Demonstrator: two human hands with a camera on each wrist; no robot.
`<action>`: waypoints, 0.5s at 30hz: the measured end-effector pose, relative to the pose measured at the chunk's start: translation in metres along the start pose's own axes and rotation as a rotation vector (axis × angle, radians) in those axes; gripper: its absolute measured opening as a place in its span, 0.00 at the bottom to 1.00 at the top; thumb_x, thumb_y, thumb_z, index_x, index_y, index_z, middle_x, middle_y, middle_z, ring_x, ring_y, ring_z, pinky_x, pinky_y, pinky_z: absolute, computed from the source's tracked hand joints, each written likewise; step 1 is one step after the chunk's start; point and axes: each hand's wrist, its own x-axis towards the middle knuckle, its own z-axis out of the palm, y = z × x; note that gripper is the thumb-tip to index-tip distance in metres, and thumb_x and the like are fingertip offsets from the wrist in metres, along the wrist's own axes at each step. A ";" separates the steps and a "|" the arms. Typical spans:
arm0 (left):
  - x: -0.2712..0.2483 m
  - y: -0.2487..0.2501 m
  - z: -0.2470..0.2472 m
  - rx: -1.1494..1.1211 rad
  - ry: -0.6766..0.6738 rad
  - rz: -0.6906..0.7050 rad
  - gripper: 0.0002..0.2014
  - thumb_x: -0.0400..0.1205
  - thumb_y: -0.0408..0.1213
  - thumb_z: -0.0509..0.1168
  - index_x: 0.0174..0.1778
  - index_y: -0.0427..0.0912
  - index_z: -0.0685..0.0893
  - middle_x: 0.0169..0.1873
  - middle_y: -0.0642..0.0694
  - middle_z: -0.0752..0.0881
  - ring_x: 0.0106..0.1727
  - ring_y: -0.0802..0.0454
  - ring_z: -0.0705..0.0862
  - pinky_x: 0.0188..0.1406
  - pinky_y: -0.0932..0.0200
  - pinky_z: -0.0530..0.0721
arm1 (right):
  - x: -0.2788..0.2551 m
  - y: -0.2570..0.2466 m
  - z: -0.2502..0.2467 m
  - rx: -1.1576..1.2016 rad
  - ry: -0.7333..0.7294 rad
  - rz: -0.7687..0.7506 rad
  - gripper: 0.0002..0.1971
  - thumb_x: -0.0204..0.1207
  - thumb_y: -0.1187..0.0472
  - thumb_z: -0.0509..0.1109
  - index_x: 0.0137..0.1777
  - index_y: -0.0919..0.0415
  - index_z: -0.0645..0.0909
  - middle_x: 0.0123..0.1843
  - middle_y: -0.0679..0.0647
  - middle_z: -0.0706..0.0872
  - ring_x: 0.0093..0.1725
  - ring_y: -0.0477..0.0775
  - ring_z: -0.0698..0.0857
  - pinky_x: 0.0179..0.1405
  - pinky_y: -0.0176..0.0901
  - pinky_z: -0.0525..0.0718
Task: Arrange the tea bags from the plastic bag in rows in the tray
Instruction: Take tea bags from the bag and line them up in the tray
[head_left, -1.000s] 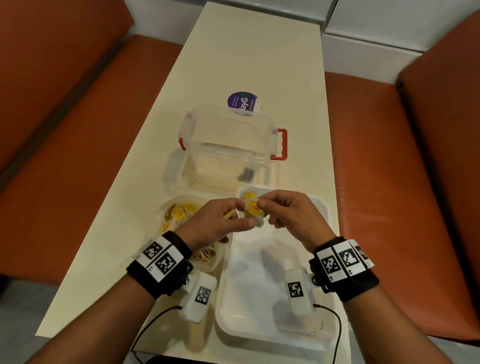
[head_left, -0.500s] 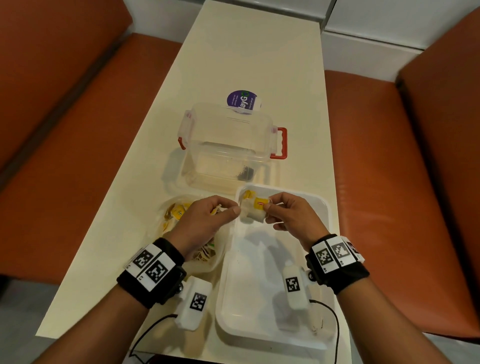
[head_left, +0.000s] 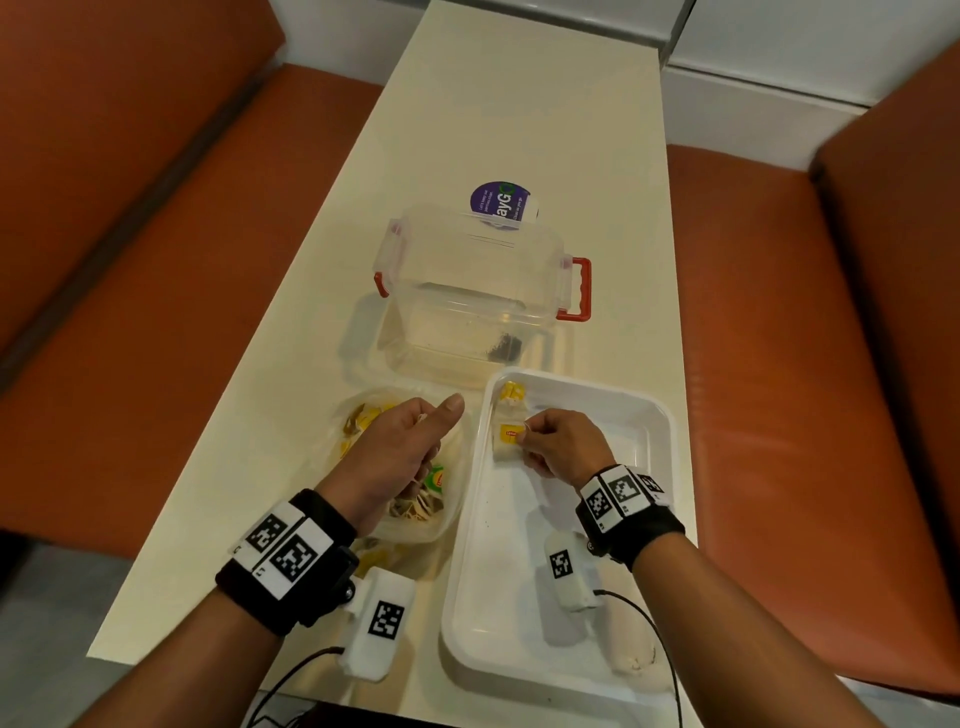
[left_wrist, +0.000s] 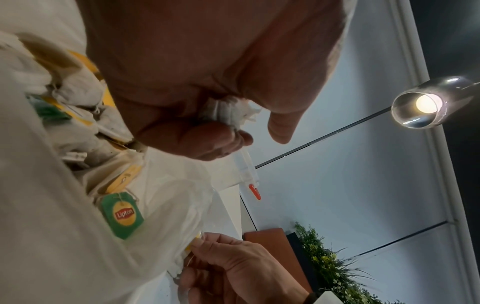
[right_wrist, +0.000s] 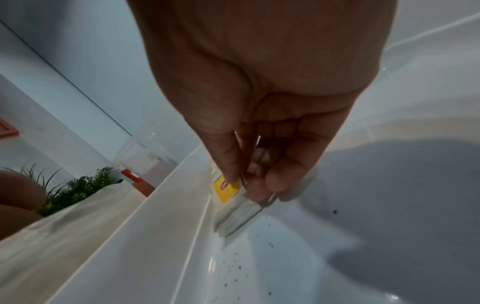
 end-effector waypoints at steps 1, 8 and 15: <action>-0.001 0.000 0.000 -0.002 -0.002 0.000 0.22 0.81 0.60 0.66 0.35 0.46 0.71 0.23 0.54 0.71 0.25 0.55 0.67 0.23 0.60 0.65 | 0.000 -0.001 0.001 0.016 0.010 0.011 0.05 0.76 0.63 0.75 0.39 0.58 0.84 0.26 0.53 0.86 0.24 0.51 0.79 0.31 0.41 0.79; -0.001 0.003 0.001 -0.013 0.000 0.009 0.22 0.80 0.59 0.67 0.34 0.46 0.71 0.25 0.52 0.72 0.26 0.53 0.66 0.24 0.59 0.64 | 0.003 0.002 0.004 0.137 0.091 0.077 0.12 0.68 0.65 0.80 0.47 0.57 0.81 0.29 0.57 0.88 0.28 0.55 0.83 0.34 0.47 0.84; -0.002 0.006 0.002 0.004 0.006 -0.004 0.22 0.79 0.60 0.67 0.34 0.46 0.72 0.25 0.52 0.72 0.25 0.55 0.67 0.24 0.59 0.66 | 0.009 0.001 0.007 0.099 0.055 0.055 0.12 0.70 0.66 0.80 0.48 0.54 0.81 0.28 0.57 0.88 0.29 0.56 0.83 0.38 0.50 0.84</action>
